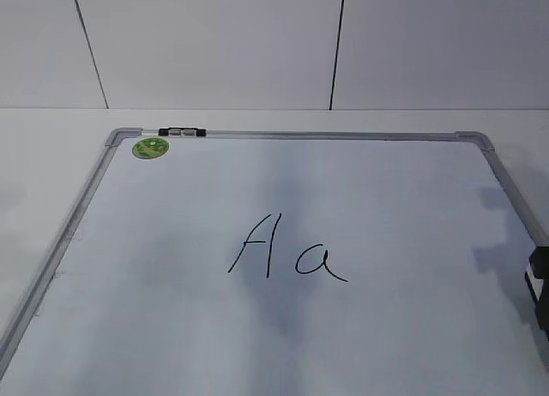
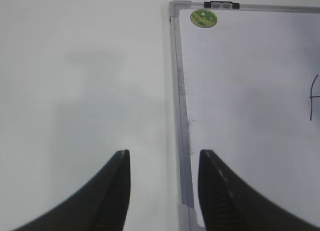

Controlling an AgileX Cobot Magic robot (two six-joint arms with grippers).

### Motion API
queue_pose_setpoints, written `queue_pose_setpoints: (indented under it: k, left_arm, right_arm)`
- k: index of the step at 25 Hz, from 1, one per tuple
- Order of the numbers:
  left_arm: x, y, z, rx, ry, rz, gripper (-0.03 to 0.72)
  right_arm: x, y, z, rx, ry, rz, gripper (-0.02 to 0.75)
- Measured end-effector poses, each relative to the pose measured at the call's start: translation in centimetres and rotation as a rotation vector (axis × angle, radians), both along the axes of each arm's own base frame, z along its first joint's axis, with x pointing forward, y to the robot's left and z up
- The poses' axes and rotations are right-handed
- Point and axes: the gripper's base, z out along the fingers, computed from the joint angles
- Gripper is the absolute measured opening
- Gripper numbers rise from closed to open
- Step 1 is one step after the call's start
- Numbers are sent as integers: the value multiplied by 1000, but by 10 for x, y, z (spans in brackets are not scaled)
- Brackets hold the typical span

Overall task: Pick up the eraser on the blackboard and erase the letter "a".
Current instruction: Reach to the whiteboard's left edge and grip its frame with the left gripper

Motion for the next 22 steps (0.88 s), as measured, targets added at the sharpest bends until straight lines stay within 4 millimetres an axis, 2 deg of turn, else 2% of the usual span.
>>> queue_pose_setpoints:
  k: [8, 15, 22]
  left_arm:
    - [39, -5, 0, -20, 135, 5, 333]
    - [100, -15, 13, -88, 267, -3, 333]
    - [165, -22, 5, -88, 425, -2, 333]
  right_arm:
    - [0, 6, 3, 72, 18, -46, 535]
    - [0, 11, 4, 122, 24, -70, 535]
    - [0, 16, 5, 181, 28, -28, 535]
